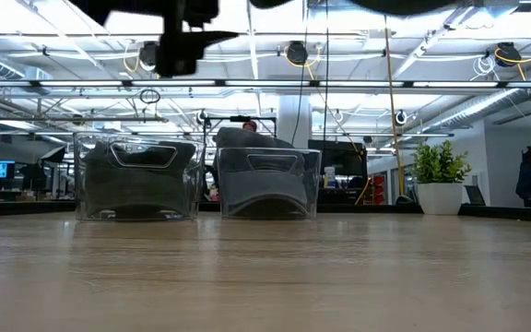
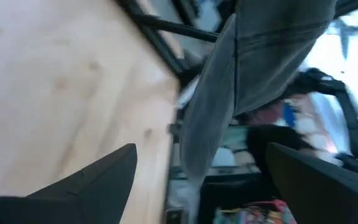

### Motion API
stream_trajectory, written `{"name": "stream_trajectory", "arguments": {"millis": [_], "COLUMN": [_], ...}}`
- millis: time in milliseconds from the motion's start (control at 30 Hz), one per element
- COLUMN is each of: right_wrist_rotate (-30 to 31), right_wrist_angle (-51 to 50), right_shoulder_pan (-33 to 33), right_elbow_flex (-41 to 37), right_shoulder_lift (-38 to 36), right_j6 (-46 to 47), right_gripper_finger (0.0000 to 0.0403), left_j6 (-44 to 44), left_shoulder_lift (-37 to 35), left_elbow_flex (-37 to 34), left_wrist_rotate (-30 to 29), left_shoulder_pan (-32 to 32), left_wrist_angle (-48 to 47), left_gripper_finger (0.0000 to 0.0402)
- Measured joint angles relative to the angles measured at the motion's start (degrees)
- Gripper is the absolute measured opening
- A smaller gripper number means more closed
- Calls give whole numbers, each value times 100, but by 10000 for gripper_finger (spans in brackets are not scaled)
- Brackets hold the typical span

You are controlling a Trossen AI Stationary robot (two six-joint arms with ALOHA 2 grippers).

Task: Pick & Place hat
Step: Put the black cap into the left transparent bin

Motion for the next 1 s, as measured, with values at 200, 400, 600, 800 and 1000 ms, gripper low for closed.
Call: {"name": "stream_trajectory", "arguments": {"millis": [200,400,600,800,1000], "right_wrist_rotate": [-12,-20,-20,-35,-281], "right_wrist_angle": [269,390,361,436,504], "right_shoulder_pan": [-22,-22,-48,-61,-66], "right_elbow_flex": [36,41,31,31,31], "right_shoulder_lift": [67,214,587,778,873], "right_j6": [-141,-227,-196,-209,-208], "right_gripper_finger": [0,0,0,0,0], "left_j6": [-485,-618,-673,-546,-515], "left_shoulder_lift": [806,1212,1415,1415,1415], "left_elbow_flex": [10,1,6,6,6], "left_wrist_rotate": [727,1116,1301,1432,1573], "left_shoulder_pan": [15,63,-19,-48,-46], "left_wrist_angle": [1328,1943,2530,2440,2428], "left_gripper_finger": [367,367,367,366,321]}}
